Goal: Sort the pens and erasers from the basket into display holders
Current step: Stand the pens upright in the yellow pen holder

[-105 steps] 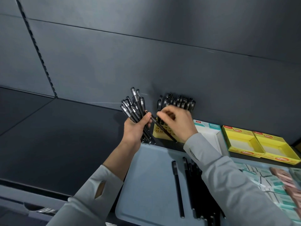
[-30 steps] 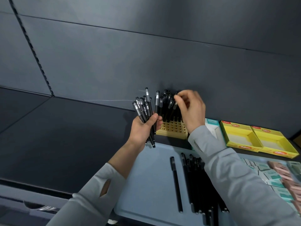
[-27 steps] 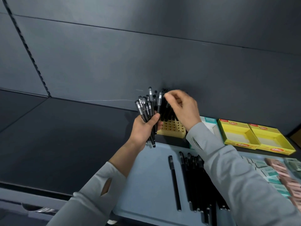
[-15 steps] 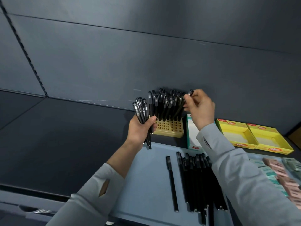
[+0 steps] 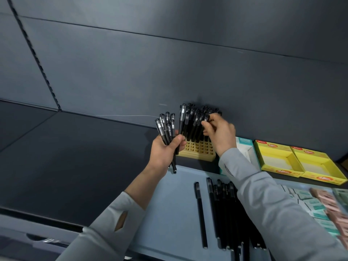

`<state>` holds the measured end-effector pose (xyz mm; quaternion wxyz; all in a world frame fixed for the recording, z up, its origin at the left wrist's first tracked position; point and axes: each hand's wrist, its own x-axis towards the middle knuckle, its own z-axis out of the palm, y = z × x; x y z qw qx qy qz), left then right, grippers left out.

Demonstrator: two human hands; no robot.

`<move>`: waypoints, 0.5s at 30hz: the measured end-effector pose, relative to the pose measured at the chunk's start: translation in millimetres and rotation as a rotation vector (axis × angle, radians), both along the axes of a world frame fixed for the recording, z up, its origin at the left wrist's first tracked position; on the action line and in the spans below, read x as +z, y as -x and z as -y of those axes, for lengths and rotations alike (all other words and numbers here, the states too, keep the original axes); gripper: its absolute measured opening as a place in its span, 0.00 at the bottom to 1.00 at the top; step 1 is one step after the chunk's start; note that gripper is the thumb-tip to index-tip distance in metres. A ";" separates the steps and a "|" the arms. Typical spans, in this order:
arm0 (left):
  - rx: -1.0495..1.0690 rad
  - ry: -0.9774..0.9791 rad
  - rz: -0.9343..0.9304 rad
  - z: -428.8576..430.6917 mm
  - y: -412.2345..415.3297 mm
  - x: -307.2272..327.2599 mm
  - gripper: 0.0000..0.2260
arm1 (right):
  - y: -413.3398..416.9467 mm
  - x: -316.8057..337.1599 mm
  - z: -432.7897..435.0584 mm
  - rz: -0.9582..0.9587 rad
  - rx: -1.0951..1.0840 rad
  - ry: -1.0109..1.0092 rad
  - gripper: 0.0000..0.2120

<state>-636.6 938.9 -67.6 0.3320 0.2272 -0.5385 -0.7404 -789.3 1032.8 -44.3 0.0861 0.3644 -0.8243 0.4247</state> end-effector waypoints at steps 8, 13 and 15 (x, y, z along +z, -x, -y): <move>-0.050 -0.009 0.003 -5.6 1.1 -2.7 0.07 | -8.1 10.7 -7.9 -0.140 -0.108 0.055 0.11; -0.115 0.002 0.017 -11.0 3.9 -1.5 0.05 | -29.0 36.1 -8.4 -0.139 0.052 0.086 0.14; -0.155 0.038 0.038 -14.0 5.1 -2.0 0.04 | -29.6 38.3 -5.5 0.019 0.143 0.039 0.13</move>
